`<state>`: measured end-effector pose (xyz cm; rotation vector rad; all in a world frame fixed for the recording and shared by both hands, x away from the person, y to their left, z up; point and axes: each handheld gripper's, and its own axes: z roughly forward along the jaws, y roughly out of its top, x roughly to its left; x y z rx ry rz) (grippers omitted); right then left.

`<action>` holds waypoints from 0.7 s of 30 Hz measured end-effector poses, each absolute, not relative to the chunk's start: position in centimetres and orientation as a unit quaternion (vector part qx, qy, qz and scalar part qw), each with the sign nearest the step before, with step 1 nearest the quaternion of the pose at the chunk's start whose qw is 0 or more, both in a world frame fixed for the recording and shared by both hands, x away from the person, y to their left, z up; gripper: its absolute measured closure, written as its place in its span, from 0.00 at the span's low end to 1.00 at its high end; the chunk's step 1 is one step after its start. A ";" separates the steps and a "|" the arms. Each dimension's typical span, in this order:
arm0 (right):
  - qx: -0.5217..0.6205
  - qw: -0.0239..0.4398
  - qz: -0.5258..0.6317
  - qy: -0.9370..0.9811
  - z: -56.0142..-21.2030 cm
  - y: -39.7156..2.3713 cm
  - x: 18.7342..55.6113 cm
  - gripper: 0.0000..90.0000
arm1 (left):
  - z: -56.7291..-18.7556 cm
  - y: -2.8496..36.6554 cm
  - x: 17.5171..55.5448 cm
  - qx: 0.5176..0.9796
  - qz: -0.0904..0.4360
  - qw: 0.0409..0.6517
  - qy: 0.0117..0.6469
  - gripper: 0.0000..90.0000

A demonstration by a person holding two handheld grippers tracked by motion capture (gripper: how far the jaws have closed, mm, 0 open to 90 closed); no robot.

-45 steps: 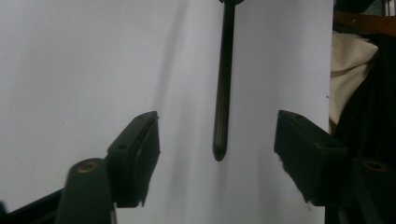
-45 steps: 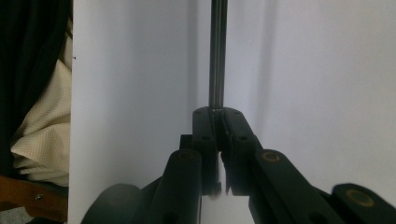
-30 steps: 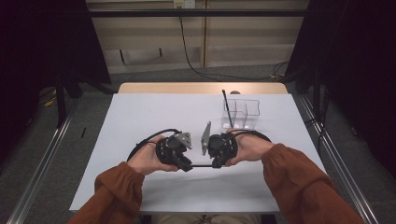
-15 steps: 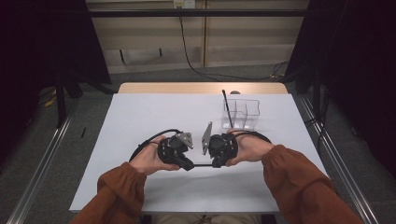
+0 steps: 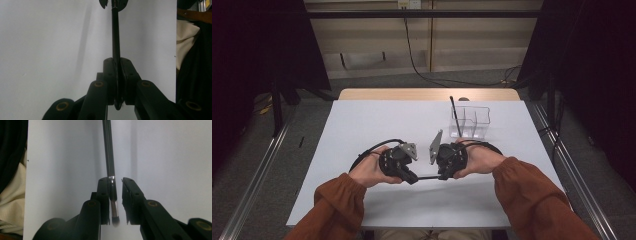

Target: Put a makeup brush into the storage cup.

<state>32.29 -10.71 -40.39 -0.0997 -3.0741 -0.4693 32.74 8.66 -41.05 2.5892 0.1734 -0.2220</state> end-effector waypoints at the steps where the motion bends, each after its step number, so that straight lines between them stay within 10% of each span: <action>1: -0.031 0.014 -0.151 -0.988 -40.4 -10.8 32.4 0.83 | -41.1 8.7 32.7 0.958 -0.083 0.266 0.064 0.94; 21: -0.074 0.011 -0.205 -0.976 -40.7 -12.9 32.1 0.29 | -41.2 9.5 32.8 0.954 -0.081 0.279 0.074 0.94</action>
